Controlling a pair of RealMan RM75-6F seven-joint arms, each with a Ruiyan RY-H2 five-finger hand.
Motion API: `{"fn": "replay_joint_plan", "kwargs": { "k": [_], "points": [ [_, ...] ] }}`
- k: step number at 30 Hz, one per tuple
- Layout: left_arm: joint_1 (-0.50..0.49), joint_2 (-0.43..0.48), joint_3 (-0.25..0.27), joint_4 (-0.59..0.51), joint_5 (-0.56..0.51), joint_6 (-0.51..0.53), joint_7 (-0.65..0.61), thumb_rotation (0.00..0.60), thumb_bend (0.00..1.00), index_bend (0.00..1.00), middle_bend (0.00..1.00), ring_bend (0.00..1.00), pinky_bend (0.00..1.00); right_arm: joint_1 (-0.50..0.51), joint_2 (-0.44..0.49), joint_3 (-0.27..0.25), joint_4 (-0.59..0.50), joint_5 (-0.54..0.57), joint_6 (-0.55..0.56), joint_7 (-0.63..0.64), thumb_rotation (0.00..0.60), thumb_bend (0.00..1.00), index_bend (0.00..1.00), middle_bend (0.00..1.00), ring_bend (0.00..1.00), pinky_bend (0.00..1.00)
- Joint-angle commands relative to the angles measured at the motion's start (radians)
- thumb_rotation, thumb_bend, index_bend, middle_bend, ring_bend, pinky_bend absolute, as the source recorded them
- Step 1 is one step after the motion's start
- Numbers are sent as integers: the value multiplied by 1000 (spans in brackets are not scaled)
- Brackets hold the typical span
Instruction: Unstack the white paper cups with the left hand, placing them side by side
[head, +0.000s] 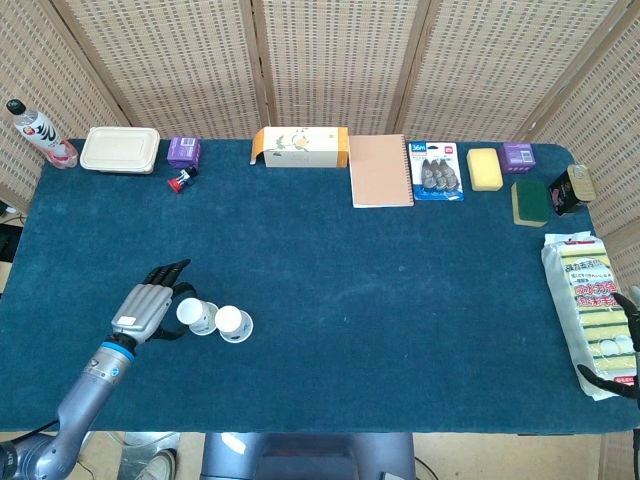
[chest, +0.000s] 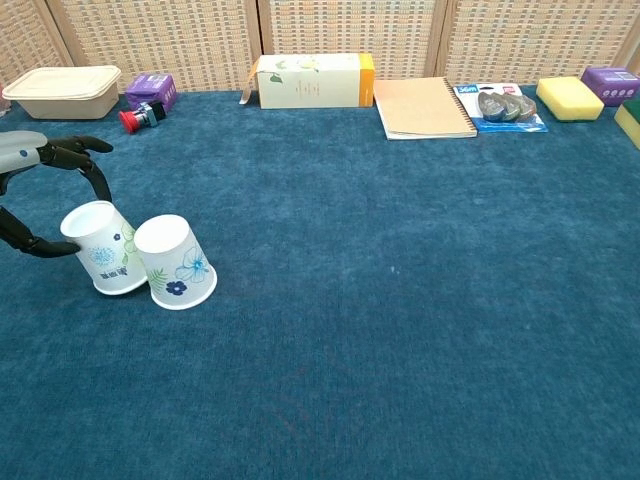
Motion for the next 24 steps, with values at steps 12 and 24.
{"fn": "replay_joint_plan", "kwargs": {
  "k": [12,24],
  "points": [
    [22,13,27,-11,-4,34,9,600,246,386,0,0,49,1,-1,-5,-4,-10,1,-6,600,24,56,0,0,0],
    [17,0,30,-14,-9,31,17,600,207,289,0,0,50,2,0,-3,-4,-6,-1,-2,600,23,56,0,0,0]
  ]
}}
